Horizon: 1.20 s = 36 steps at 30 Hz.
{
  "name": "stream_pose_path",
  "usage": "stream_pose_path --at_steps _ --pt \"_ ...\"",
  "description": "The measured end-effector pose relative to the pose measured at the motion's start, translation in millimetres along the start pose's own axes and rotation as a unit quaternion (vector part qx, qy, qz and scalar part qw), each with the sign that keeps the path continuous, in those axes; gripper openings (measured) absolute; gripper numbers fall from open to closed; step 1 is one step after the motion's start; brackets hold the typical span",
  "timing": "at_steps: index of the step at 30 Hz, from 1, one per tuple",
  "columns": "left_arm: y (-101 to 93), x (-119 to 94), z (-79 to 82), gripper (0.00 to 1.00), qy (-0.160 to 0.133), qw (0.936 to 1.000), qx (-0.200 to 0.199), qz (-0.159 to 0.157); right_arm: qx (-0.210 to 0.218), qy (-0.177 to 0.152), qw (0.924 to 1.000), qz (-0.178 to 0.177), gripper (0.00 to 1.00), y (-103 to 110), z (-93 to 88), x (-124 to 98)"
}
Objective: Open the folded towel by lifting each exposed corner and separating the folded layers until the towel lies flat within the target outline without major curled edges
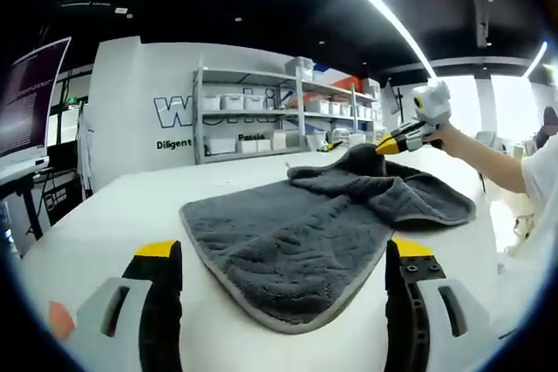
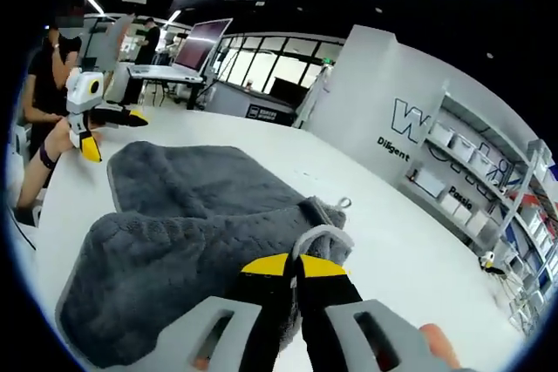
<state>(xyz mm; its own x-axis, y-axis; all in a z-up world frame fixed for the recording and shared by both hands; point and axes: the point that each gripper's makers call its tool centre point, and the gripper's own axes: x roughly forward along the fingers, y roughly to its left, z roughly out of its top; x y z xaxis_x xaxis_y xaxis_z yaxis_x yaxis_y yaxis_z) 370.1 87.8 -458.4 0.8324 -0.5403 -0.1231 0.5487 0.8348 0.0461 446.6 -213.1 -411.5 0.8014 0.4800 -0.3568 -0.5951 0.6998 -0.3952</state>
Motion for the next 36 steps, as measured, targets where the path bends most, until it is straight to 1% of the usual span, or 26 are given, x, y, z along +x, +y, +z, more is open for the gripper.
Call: stream_pose_path --at_steps 7,13,20,27,32,36 --pt "1.2 -0.2 -0.2 0.95 0.001 1.0 0.001 0.003 0.001 0.01 0.9989 -0.047 0.0 -38.8 -9.3 -17.9" --pt "1.3 0.2 -1.5 0.95 0.006 1.0 0.005 0.004 -0.001 0.017 0.9961 -0.087 0.0 -69.5 -15.3 -37.3" --pt "2.3 1.1 -4.0 0.95 0.014 0.9998 0.012 0.006 0.009 0.016 0.993 -0.117 0.0 -99.7 -20.1 -52.9" --pt "2.6 1.4 -5.3 0.94 0.017 0.9997 0.014 0.007 0.01 0.01 0.9903 -0.138 0.0 -118.9 -15.3 -65.3" --pt "3.2 1.7 -7.1 0.94 0.023 0.9995 0.017 0.009 0.003 0.006 0.9878 -0.156 0.0 -133.5 -6.6 -76.4" --pt "3.3 1.7 -7.6 0.94 0.024 0.9995 0.018 0.009 -0.002 0.002 0.9846 -0.175 0.0 -144.5 1.2 -90.5"
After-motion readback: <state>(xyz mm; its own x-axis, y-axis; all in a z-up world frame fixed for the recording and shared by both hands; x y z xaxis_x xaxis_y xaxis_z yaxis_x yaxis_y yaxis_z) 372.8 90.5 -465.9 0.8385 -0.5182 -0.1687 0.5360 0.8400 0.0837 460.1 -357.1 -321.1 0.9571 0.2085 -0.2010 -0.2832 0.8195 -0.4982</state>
